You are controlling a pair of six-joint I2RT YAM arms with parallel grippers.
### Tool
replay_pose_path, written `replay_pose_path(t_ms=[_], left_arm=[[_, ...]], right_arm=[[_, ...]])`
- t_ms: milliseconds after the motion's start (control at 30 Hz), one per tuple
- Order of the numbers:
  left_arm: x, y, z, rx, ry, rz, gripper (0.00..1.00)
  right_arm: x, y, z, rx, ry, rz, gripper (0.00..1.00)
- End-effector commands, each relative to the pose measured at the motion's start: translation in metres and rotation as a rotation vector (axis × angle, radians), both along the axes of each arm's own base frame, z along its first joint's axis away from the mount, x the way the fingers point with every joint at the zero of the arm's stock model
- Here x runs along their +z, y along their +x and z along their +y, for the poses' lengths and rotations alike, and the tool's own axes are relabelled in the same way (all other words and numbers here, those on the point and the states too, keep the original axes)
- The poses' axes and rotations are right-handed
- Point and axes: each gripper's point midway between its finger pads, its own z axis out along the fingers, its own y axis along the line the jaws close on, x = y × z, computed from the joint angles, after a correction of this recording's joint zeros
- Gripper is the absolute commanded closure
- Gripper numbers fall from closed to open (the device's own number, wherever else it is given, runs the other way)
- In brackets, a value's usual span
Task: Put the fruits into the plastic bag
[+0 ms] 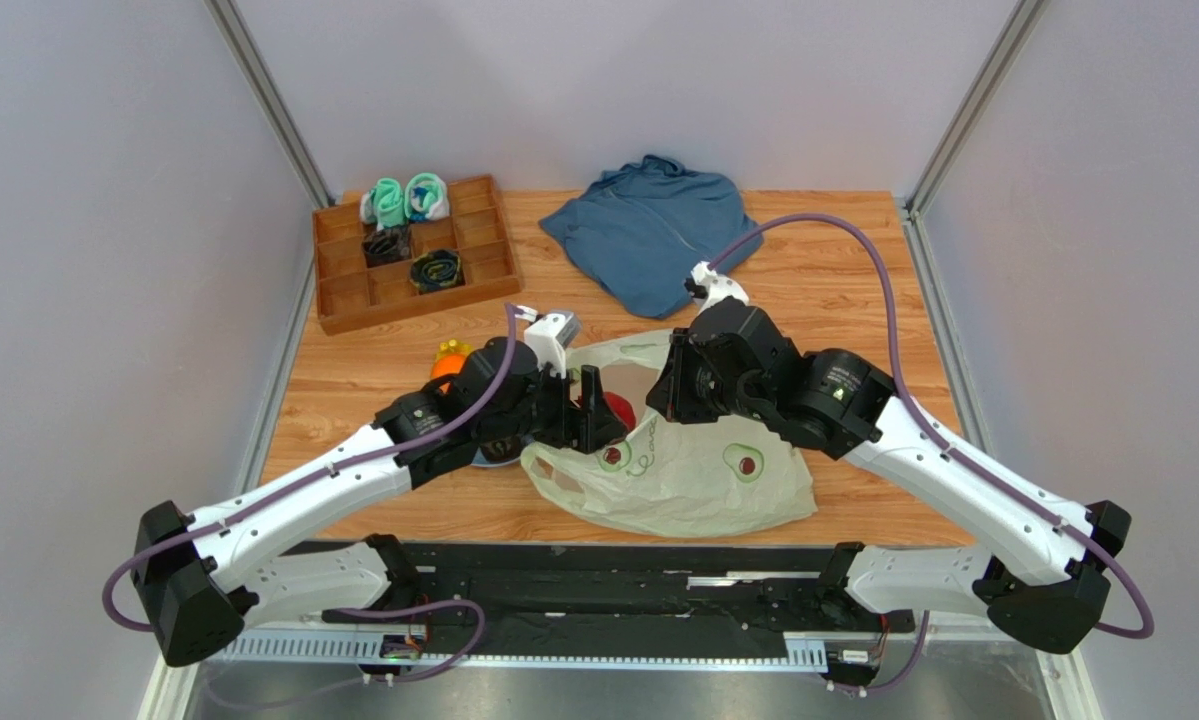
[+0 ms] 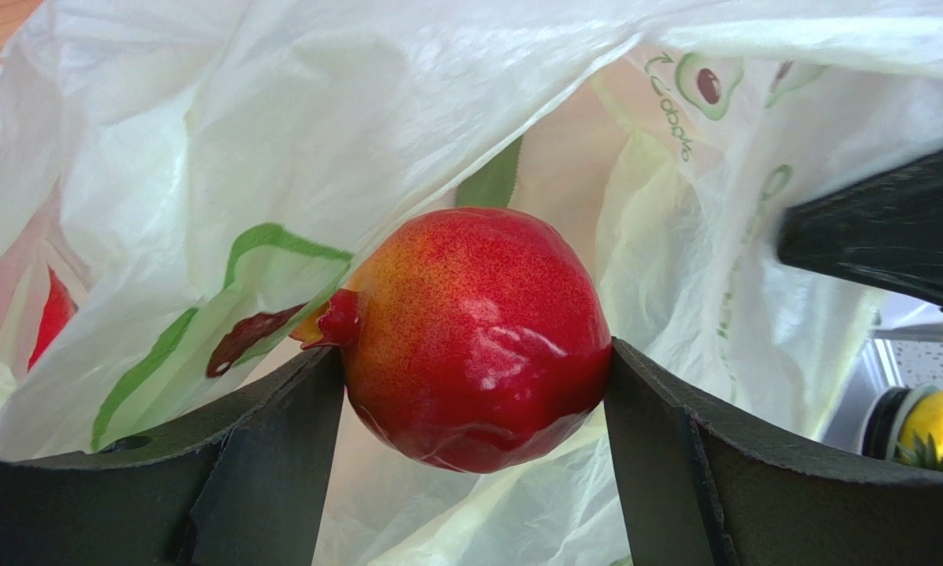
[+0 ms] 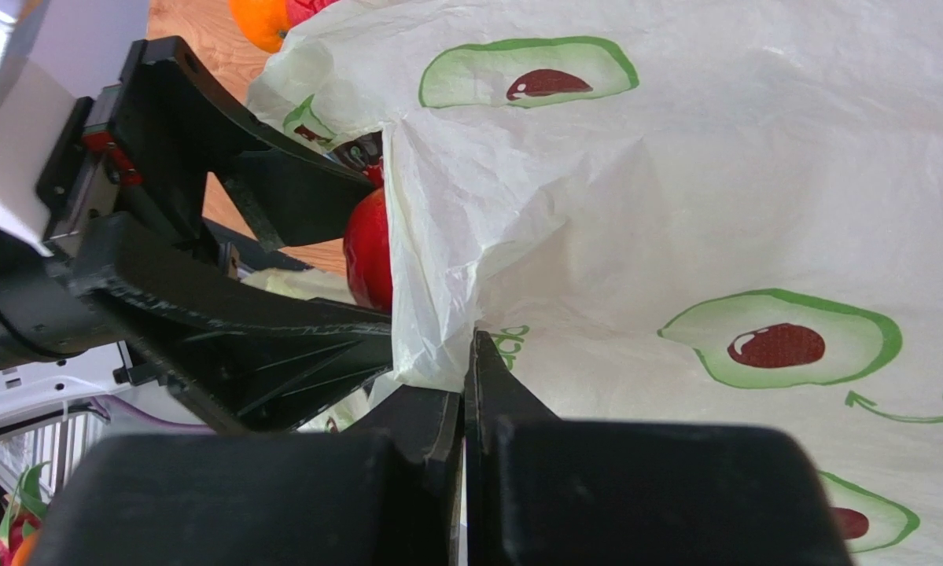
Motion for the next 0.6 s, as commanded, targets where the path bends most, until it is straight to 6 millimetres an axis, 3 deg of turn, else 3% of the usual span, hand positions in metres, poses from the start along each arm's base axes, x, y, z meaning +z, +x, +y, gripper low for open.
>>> replay_pose_path(t_ms=[0, 100, 200, 567], left_arm=[[0.031, -0.002, -0.012, -0.032, -0.119, -0.053, 0.23], [0.034, -0.005, -0.008, -0.034, -0.123, -0.062, 0.09], [0.031, -0.008, -0.005, -0.04, -0.112, -0.06, 0.08], [0.056, -0.02, 0.001, -0.118, -0.148, -0.157, 0.07]], right_arm=[[0.008, 0.001, 0.002, -0.013, 0.054, -0.017, 1.0], [0.004, 0.001, 0.003, -0.014, 0.051, -0.008, 1.0], [0.001, 0.001, 0.004, -0.012, 0.051, -0.003, 1.0], [-0.002, 0.001, 0.006, -0.005, 0.044, 0.001, 1.0]])
